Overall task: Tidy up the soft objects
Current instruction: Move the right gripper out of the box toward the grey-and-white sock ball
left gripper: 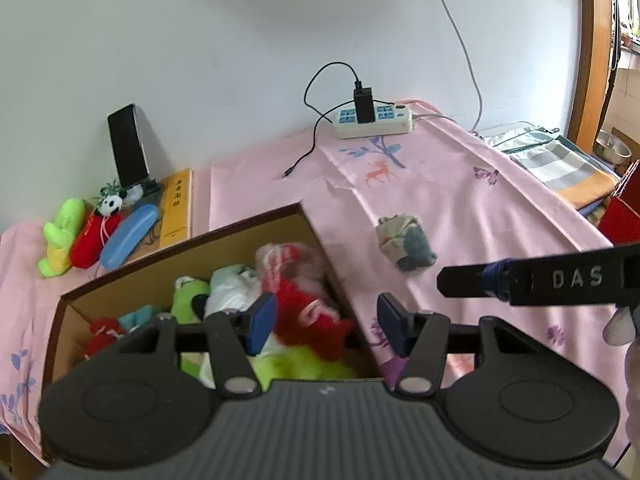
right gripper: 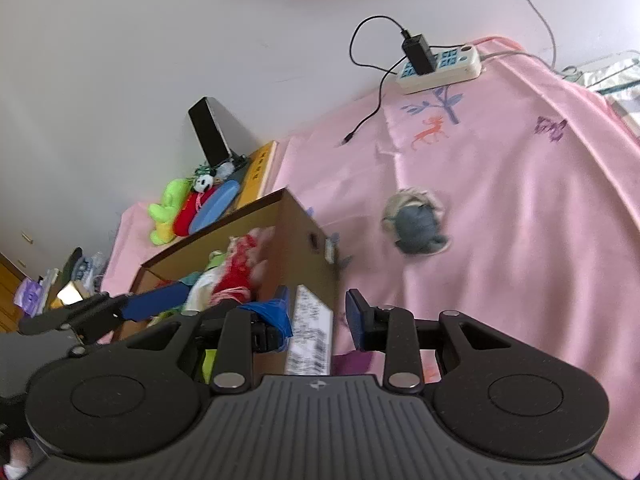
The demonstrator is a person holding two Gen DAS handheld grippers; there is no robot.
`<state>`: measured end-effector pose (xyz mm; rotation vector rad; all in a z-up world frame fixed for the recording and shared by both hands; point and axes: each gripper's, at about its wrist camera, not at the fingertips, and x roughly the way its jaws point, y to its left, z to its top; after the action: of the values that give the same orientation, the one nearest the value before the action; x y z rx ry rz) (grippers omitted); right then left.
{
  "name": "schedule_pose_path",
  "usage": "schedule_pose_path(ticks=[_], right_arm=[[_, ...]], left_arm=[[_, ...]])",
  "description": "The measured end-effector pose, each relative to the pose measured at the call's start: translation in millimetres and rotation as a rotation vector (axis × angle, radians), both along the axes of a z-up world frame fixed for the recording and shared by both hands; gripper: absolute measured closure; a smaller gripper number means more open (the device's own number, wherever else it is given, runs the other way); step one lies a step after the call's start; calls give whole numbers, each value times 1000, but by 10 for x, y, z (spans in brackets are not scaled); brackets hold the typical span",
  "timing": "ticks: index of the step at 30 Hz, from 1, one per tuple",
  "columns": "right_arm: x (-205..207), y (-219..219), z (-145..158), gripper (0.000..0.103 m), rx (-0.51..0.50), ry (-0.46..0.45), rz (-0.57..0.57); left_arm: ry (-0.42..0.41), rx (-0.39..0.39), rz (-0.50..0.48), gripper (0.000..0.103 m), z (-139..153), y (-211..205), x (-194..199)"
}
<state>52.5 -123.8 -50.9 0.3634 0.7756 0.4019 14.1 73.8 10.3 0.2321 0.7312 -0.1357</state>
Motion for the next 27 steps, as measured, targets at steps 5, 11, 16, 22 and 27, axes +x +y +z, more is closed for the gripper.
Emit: schedule_pose_path(ticks=[5, 11, 16, 22, 27], right_arm=[[57, -214, -9, 89, -23, 2, 2], [138, -454, -79, 89, -42, 28, -2], [188, -602, -149, 89, -69, 39, -3], [284, -792, -257, 89, -76, 71, -13], [404, -942, -368, 89, -81, 105, -23]], left_arm=[[-1, -4, -1, 44, 14, -244, 59], [7, 4, -6, 44, -40, -526, 125], [26, 8, -15, 44, -118, -726, 185], [59, 6, -18, 44, -268, -919, 272], [67, 11, -22, 44, -420, -1063, 412]])
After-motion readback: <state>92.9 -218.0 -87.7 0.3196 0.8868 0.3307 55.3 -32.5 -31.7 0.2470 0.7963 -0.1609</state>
